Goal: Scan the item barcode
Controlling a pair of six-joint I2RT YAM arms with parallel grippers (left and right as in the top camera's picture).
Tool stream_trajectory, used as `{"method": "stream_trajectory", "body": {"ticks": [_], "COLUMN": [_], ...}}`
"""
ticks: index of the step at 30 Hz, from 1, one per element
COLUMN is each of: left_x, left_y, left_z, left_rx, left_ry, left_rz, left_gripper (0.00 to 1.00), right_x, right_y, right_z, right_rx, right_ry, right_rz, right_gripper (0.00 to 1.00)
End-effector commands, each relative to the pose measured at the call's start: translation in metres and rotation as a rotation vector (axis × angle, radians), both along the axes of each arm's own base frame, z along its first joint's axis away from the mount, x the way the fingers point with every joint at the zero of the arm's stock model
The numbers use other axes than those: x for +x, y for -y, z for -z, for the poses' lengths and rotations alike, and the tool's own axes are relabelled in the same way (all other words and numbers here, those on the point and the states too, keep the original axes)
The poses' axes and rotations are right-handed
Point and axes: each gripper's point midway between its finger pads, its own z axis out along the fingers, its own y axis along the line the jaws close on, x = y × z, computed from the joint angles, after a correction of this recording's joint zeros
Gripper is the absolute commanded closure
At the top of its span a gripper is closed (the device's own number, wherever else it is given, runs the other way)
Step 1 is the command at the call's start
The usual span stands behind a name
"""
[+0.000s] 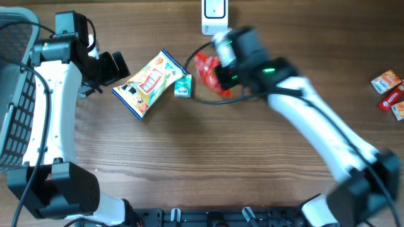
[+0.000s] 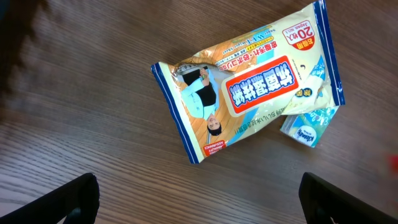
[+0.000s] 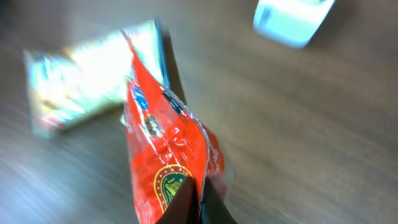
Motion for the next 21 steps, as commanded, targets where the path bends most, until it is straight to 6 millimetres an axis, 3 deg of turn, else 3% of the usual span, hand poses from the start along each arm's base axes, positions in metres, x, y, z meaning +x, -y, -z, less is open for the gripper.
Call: {"method": "stream_trajectory", "body": {"ticks": [1,3,6,9,14,17,21], "left_x": [-0.001,-0.001,-0.001,-0.001,-0.001,-0.001,-0.001], "left_y": [-0.002,-0.002,-0.002,-0.002,-0.002,-0.002,-0.002], "left_z": [0.005,0.005,0.005,0.005,0.005,0.005,0.005], "left_rx": [0.003,0.003,0.003,0.003,0.003,0.003,0.003], "left_ry": [-0.014,-0.014,-0.014,-0.014,-0.014,-0.014,-0.015], "left_rz": [-0.012,-0.012,-0.012,-0.012,-0.012,-0.012,-0.012], "left_gripper": [0.00,0.00,0.00,0.00,0.00,0.00,0.00], "right_x": [-0.017,-0.023,-0.033,-0.049,-0.072,-0.063,-0.024], "right_y": [0.003,0.010,0.017,0.008,-0.005,0.003,0.032], "right_z": [-0.056,-0.052,-0.027,0.003,0.024,0.042,0.069], "right_rx": [0.344,0.424,0.511,0.610,0.781,0.762,0.656], "right_ry": [-0.078,-0.163,-0.308,-0.460,-0.614,-0.629,-0.534], "right_rz": [-0.102,-0.133,-0.145,-0.190,-0.282,-0.205,-0.022], "right_gripper": [0.96,0.96,0.96,0.96,0.96,0.96,0.96]}}
